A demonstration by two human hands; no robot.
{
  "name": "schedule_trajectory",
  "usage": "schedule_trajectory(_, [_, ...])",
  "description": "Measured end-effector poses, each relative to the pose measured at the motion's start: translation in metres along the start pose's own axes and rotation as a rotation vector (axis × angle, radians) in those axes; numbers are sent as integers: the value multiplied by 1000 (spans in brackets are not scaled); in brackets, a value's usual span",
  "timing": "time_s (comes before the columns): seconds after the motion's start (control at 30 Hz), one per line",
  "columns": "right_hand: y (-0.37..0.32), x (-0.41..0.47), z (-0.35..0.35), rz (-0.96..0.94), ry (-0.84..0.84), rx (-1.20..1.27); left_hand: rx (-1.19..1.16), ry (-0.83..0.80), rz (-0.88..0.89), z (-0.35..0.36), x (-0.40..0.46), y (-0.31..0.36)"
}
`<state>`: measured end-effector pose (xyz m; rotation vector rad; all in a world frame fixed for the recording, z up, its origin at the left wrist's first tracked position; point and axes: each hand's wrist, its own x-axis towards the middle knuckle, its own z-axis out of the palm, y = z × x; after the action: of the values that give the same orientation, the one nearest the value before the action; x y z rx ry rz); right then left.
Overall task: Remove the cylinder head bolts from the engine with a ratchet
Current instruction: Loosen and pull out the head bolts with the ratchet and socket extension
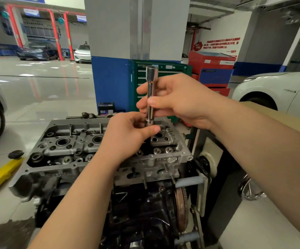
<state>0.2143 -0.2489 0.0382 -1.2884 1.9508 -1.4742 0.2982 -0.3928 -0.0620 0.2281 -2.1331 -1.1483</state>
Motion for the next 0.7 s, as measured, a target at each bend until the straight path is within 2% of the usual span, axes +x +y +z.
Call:
schedule_trajectory(0.07, [-1, 2, 2, -23, 75, -113, -83, -101, -21, -3, 1, 0])
schedule_trajectory(0.2, [2, 3, 16, -86, 365, -514, -221, -197, -68, -5, 0, 2])
schedule_trajectory(0.3, [1, -2, 22, -117, 482, -587, -37, -15, -10, -1, -1, 6])
schedule_trajectory(0.4, [1, -2, 18, -143, 447, -668, 58, 121, 17, 4, -2, 9])
schedule_trajectory(0.47, [3, 2, 11, -162, 344, -511, 17, 129, -2, 5, -2, 9])
schedule_trajectory(0.57, [5, 3, 1, -136, 141, -23, -55, 71, -33, 2, 0, 7])
schedule_trajectory(0.63, [4, 3, -1, -135, 147, -23, -116, -12, -42, -2, 0, 7])
schedule_trajectory(0.7, [4, 6, 4, -164, 286, -225, -255, -119, -44, -8, -2, 5])
